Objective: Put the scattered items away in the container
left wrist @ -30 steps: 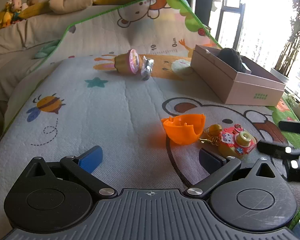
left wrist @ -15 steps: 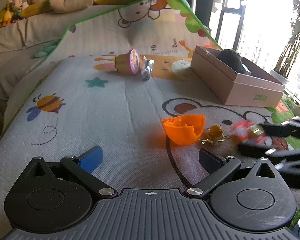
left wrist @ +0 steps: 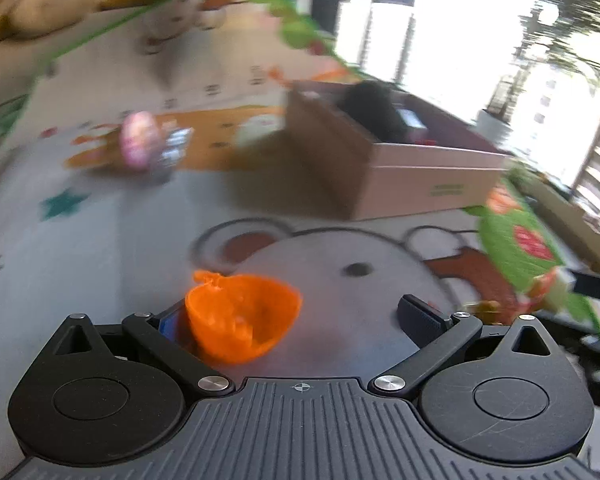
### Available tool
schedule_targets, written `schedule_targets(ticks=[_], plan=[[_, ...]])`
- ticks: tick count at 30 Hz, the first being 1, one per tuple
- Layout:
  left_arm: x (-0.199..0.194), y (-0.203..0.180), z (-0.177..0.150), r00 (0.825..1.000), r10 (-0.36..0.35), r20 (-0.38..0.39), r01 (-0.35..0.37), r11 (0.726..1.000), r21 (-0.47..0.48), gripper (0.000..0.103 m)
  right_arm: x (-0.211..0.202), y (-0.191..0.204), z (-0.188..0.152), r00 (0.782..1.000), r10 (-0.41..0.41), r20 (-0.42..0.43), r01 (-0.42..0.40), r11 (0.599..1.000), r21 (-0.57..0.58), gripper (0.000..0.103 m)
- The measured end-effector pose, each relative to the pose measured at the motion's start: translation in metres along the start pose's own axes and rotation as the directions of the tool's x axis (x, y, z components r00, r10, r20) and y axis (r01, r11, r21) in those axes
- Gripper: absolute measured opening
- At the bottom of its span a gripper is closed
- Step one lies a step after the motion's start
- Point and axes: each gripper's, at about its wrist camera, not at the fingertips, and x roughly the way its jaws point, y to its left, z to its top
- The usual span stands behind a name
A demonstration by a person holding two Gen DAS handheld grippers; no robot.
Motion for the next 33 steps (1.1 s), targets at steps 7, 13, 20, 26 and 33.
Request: schedule_targets(ticks=[7,13,20,26,33], plan=[[-0.010,-0.015,-0.003,0.998,0.066,0.010,-0.066,0.991,0.117,0.103,0.000,-0.003,-0.012,1.000,0.015,-0.025,-0.015,1.000,0.004,0.056],[-0.030,-0.014,-0.021,0.987,0.158,0.011,-0.159,0.981,0.107,0.103,-0.006,-0.003,-0.022,0.999,0.018,-0.030,-0.018,1.000,0.001,0.066],[-0.043,-0.007,-0.019,0.987,0.162,0.007,-0.161,0.986,-0.036,0.103,-0.003,-0.001,-0.022,0.999,0.029,-0.027,-0.029,1.000,0.008,0.075],[-0.028,-0.010,-0.006,0.996,0.093,-0.005,-0.093,0.995,-0.024,0.103,0.000,-0.001,-0.023,0.999,0.021,-0.027,-0.021,1.000,0.014,0.079],[-0.021,-0.022,-0.009,0.992,-0.117,-0.056,0.118,0.993,0.025,0.103,0.001,-0.002,-0.025,1.000,0.010,-0.020,-0.010,1.000,0.024,0.086]])
